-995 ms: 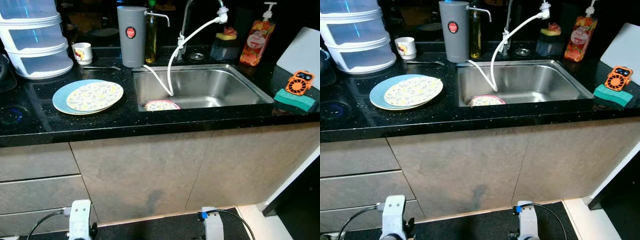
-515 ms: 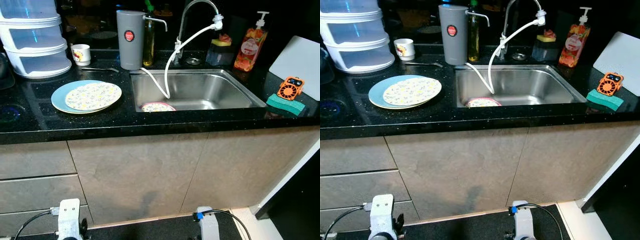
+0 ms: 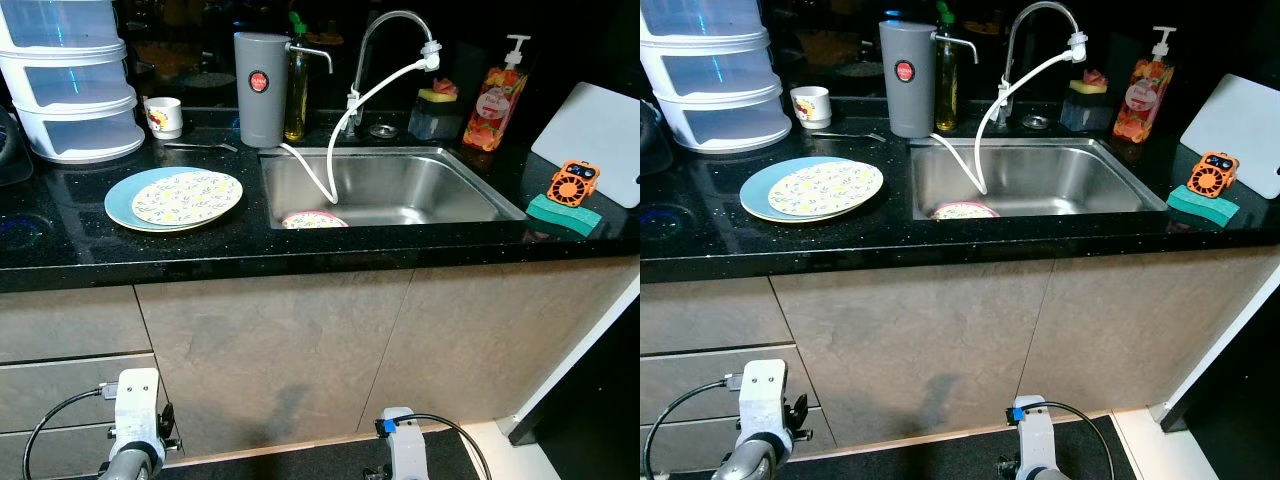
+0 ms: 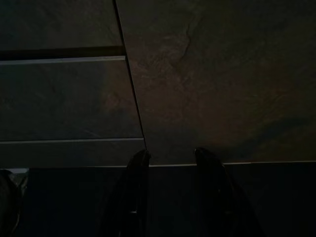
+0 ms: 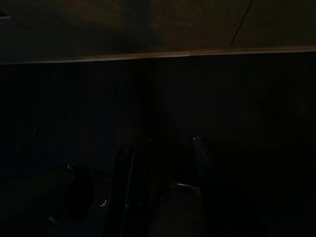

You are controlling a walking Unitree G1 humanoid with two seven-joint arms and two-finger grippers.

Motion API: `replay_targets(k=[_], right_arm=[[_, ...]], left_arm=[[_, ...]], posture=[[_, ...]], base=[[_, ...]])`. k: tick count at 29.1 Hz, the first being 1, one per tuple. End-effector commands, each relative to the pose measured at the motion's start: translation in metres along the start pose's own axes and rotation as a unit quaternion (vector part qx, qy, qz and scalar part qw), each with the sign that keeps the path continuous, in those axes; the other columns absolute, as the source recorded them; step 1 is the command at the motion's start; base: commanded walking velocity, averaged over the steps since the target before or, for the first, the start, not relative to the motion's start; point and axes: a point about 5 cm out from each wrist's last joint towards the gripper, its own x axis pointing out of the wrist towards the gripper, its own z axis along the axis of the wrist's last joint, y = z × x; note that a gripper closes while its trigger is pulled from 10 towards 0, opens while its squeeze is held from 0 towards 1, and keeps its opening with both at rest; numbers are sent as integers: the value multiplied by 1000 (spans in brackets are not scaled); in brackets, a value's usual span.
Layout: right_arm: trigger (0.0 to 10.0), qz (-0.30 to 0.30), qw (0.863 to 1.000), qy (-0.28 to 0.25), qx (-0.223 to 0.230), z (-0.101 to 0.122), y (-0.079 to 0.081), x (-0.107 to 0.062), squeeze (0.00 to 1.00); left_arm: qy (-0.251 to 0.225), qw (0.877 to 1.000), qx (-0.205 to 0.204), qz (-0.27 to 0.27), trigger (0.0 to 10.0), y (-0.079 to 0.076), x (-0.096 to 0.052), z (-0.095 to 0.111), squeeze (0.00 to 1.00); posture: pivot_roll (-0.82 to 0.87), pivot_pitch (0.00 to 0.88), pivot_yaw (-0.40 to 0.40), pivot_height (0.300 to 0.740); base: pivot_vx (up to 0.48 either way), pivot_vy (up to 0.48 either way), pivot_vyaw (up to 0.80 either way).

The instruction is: Kitchen organization

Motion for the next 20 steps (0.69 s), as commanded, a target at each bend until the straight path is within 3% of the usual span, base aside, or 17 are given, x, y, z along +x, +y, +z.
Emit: replay_targets(k=[1, 7, 13, 14, 16, 18, 19, 20], right_arm=[[10000, 0, 1000, -7, 1, 3, -2, 0, 0], [10000, 5, 999, -30, -14, 13, -6, -1, 0], [10000, 44, 988, -145, -22, 55, 0, -4, 0], [10000, 44, 988, -145, -22, 55, 0, -4, 0], [10000, 47, 983, -176, -20, 68, 0, -6, 0], [10000, 59, 967, -248, -15, 104, 5, -15, 0], [10000, 59, 967, -248, -15, 104, 5, -15, 0], [10000, 68, 959, -276, -16, 120, 8, -20, 0]], left_arm=[[13, 1000, -2, 10, 10000, 7, -2, -5, 0], [24, 1000, -3, 14, 10000, 7, -13, -17, 0], [-27, 1000, -16, -2, 10000, 1, -26, -2, 0], [-27, 1000, -16, -2, 10000, 1, -26, -2, 0], [-51, 999, -11, 1, 10000, 2, -26, 9, 0], [-118, 993, 3, 11, 10000, 2, -26, 47, 0], [-118, 993, 3, 11, 10000, 2, -26, 47, 0], [-152, 988, 14, 18, 10000, 3, -28, 65, 0]], posture=[[72, 17, -59, 740], [94, 30, -68, 740], [70, 43, -31, 740], [70, 43, -31, 740], [64, 50, -40, 740], [81, 66, -53, 740], [81, 66, -53, 740], [86, 60, -53, 740]], base=[[0, 0, 0], [0, 0, 0], [0, 0, 0], [0, 0, 0], [0, 0, 0], [0, 0, 0], [0, 0, 0], [0, 0, 0]])
